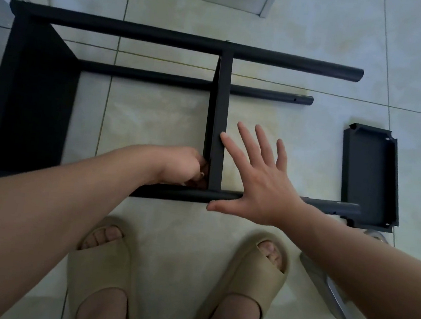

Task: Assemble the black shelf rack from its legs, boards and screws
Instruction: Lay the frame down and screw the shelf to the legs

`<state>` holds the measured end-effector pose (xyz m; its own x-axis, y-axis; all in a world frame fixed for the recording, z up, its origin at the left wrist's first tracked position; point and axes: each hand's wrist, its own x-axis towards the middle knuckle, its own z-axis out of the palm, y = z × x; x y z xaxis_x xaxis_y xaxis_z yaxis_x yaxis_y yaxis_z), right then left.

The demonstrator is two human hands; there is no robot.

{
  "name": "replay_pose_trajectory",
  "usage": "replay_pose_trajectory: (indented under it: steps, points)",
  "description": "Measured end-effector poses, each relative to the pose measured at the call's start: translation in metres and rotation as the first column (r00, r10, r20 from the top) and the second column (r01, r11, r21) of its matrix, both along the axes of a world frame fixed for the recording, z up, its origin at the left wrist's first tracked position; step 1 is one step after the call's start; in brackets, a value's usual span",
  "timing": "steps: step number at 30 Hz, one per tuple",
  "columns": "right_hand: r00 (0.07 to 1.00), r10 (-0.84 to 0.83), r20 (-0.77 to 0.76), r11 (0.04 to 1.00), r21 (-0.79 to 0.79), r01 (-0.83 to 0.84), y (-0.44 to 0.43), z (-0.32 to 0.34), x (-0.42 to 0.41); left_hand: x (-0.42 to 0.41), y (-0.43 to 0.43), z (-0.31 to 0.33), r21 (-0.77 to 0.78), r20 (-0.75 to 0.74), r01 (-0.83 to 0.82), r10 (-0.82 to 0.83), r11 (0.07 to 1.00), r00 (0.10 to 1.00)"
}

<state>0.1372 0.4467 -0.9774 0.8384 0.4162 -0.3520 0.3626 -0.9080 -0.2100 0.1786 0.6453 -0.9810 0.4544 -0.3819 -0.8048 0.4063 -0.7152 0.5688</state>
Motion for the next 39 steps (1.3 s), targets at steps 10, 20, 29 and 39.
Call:
replay_pose_trajectory:
  steps: [10, 20, 29, 39]
  points:
    - [0.998, -0.04, -0.057, 0.999, -0.024, 0.039, 0.007, -0.008, -0.01, -0.01, 0.004, 0.004, 0.001, -0.111, 0.038, -0.038, 0.999, 0.993]
    - [0.994, 0.106, 0.017, 0.994, -0.005, -0.106, 0.015, -0.004, -0.023, -0.039, 0.022, -0.001, -0.09, -0.107, -0.089, 0.08, 0.992, 0.991]
    - [0.997, 0.067, -0.027, 0.997, 0.039, -0.066, 0.015, -0.008, -0.023, -0.036, 0.023, -0.009, -0.122, -0.178, -0.143, 0.12, 0.982, 0.977]
    - [0.998, 0.058, -0.003, 0.998, 0.037, -0.058, 0.016, -0.01, -0.024, -0.038, 0.023, -0.019, -0.1, -0.098, -0.174, 0.164, 0.98, 0.982]
